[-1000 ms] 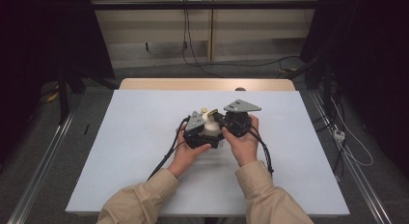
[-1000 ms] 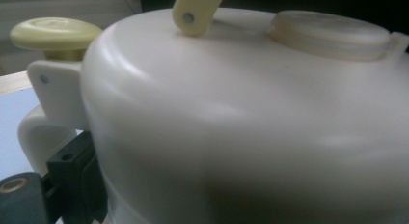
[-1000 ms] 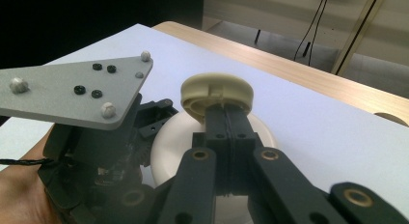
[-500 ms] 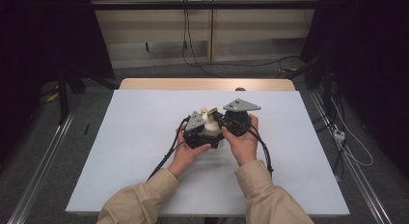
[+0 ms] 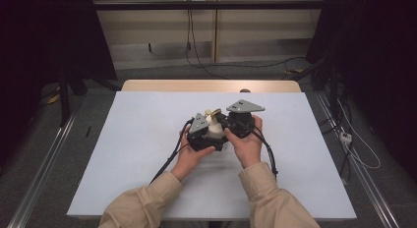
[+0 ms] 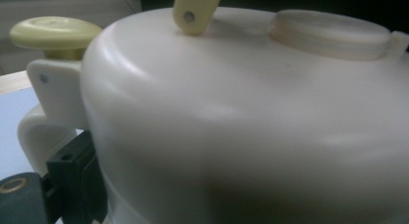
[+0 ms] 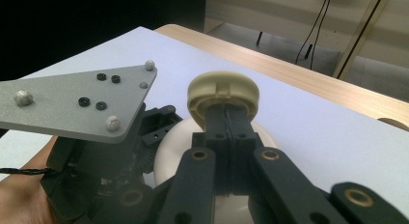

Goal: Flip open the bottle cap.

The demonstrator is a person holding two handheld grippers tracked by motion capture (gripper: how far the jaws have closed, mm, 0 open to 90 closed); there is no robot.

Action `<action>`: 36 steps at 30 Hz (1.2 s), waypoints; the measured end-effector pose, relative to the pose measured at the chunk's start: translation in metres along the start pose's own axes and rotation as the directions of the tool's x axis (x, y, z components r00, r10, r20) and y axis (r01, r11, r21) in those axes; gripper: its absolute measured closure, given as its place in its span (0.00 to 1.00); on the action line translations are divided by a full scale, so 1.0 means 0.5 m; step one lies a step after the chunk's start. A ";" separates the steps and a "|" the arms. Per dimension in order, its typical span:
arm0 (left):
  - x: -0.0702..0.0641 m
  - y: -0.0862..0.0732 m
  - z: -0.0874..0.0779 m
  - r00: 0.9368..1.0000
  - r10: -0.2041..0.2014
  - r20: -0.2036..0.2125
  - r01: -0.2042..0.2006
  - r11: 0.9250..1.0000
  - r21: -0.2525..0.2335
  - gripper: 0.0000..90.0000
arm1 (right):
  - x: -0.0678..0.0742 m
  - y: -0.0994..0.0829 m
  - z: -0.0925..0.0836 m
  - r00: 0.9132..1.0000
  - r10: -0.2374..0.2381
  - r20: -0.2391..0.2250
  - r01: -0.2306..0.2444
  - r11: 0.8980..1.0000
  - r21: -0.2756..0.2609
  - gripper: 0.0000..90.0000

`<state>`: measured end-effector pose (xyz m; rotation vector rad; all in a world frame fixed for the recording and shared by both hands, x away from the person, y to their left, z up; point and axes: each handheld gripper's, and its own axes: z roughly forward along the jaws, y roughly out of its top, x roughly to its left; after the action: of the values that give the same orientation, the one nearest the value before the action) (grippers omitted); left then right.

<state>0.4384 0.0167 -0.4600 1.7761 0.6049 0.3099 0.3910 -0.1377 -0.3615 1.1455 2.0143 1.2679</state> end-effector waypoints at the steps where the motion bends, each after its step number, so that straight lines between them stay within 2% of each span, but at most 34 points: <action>1: 0.000 0.000 0.000 1.000 -0.001 0.000 0.001 1.000 0.000 0.06 | 0.000 0.000 0.001 1.000 -0.001 0.001 0.001 1.000 -0.001 1.00; 22: 0.000 0.000 0.000 1.000 0.000 -0.002 0.000 1.000 0.003 0.06 | 0.000 -0.001 0.018 1.000 0.001 -0.016 0.000 1.000 0.006 1.00; 28: -0.001 0.001 -0.001 1.000 -0.003 -0.004 0.003 1.000 0.004 0.06 | -0.001 0.001 0.021 1.000 -0.001 -0.014 0.001 1.000 0.000 0.97; 32: 0.000 0.001 -0.001 1.000 -0.002 -0.003 0.002 1.000 0.007 0.06 | -0.001 0.000 0.019 1.000 -0.011 0.002 0.011 1.000 0.002 0.88; 36: -0.002 0.003 -0.002 1.000 -0.010 -0.006 0.010 1.000 0.018 0.06 | -0.003 0.001 0.011 1.000 0.012 -0.021 -0.013 1.000 -0.016 0.75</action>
<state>0.4377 0.0166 -0.4582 1.7896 0.6228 0.3037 0.3963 -0.1359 -0.3634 1.1432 2.0117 1.3055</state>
